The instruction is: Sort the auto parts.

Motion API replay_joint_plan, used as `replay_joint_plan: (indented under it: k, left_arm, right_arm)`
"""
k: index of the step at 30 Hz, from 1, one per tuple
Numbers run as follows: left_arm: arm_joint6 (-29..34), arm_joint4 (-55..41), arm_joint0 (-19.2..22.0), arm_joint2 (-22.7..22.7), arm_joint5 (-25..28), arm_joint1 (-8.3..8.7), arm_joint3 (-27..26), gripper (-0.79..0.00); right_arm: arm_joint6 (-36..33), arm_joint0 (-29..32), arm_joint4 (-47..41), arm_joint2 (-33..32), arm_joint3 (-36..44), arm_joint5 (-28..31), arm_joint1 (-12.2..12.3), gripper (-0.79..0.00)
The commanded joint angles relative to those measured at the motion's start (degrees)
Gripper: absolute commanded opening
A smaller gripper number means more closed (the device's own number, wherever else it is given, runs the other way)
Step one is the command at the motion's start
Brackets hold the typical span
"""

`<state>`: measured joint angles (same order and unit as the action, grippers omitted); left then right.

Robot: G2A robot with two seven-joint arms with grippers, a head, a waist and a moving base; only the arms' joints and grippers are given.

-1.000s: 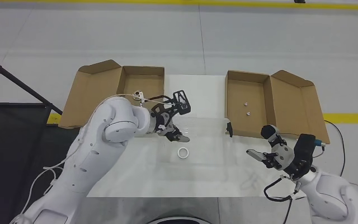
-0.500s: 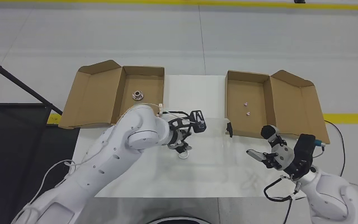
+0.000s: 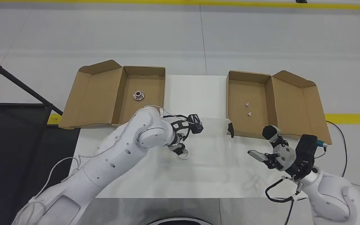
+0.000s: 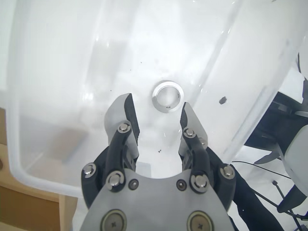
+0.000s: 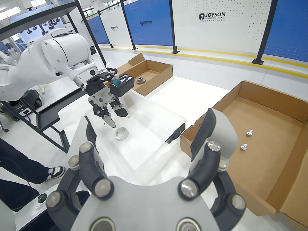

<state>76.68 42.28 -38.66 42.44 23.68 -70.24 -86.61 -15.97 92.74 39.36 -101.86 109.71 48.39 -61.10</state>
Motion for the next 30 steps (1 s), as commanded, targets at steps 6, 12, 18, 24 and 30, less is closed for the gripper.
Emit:
replay_joint_plan:
  k: [6, 12, 18, 24, 30]
  left_arm:
    - [-0.55, -0.79, 1.43, -2.28, -0.63, -0.88, 4.22, -0.394]
    - [-1.64, -1.66, 2.79, -4.25, -0.51, -1.81, 7.45, -0.397]
    - [-2.7, -1.55, 4.36, -6.59, -1.39, -3.04, 10.87, -0.428]
    - [-2.92, -1.44, 5.76, -8.29, -2.37, -4.11, 13.16, -0.471]
    - [-3.11, -1.55, 6.49, -8.98, -2.82, -4.75, 14.4, -0.579]
  right_arm:
    - [0.0, 0.0, 0.0, 0.0, 0.0, 0.0, 0.0, 0.0]
    - [0.0, 0.0, 0.0, 0.0, 0.0, 0.0, 0.0, 0.0]
    - [0.0, 0.0, 0.0, 0.0, 0.0, 0.0, 0.0, 0.0]
    - [0.0, 0.0, 0.0, 0.0, 0.0, 0.0, 0.0, 0.0]
    - [0.0, 0.0, 0.0, 0.0, 0.0, 0.0, 0.0, 0.0]
